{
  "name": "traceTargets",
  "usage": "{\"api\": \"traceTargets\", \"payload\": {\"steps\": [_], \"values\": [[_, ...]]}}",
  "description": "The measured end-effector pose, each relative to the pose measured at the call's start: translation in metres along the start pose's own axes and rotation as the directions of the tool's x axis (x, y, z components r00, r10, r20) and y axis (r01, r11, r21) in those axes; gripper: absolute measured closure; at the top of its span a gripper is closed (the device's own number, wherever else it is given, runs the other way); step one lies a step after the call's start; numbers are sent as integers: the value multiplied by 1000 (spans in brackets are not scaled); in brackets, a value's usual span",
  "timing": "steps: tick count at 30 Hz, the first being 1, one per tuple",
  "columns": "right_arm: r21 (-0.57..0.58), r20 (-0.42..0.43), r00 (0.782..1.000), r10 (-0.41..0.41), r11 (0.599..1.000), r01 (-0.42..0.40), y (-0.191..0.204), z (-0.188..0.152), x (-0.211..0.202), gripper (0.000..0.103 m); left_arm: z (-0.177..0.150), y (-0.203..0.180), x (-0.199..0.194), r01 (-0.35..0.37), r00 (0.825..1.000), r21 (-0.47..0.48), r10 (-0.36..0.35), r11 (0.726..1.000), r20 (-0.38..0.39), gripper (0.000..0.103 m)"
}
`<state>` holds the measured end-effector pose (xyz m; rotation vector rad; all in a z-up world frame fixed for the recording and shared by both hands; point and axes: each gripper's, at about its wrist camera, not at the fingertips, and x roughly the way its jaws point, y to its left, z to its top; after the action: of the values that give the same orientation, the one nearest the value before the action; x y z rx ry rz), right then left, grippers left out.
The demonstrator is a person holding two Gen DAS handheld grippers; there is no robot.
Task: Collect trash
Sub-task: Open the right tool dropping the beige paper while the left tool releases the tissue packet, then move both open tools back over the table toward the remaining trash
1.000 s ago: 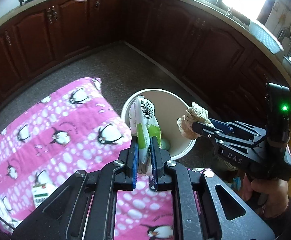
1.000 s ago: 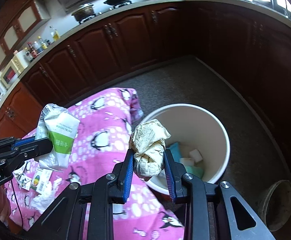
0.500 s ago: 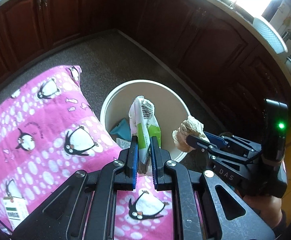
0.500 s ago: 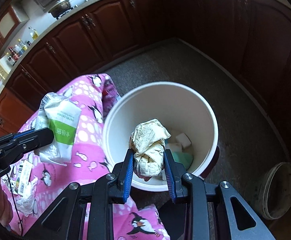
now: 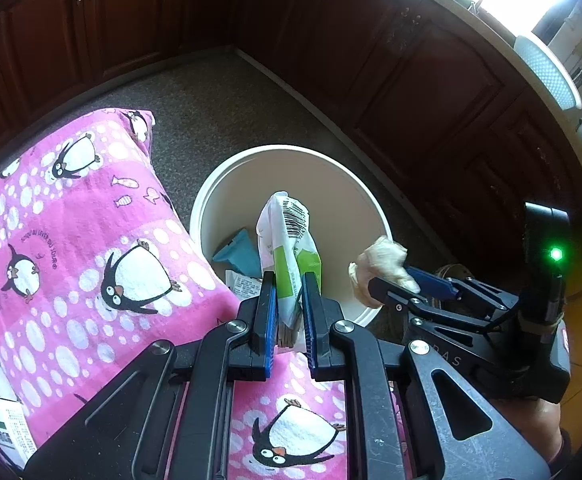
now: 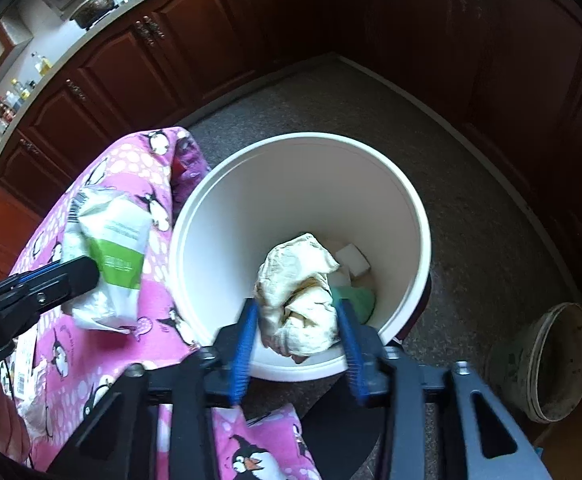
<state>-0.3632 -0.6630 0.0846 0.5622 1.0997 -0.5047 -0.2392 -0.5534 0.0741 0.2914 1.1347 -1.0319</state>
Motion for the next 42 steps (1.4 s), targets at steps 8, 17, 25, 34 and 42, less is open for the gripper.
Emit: {"api": "traceTargets", "payload": {"steps": [8, 17, 25, 34, 42], "values": [[7, 1, 1000, -4, 1000, 4, -1, -2, -3, 53, -7, -2, -4, -8, 1000, 18, 8, 1000, -1, 64], [3, 6, 1000, -9, 1000, 9, 1, -5, -8, 53, -11, -2, -19, -29, 1000, 14, 29, 999, 7, 64], [-13, 24, 1000, -3, 1000, 4, 12, -8, -21, 53, -18, -1, -49, -67, 997, 18, 66, 998, 41, 64], [-54, 52, 998, 31, 998, -28, 45, -11, -42, 52, -32, 14, -88, -108, 991, -5, 109, 994, 82, 53], [-125, 75, 992, 98, 988, -88, 89, -18, -65, 42, -53, 31, -129, -117, 986, -30, 120, 993, 118, 50]]}}
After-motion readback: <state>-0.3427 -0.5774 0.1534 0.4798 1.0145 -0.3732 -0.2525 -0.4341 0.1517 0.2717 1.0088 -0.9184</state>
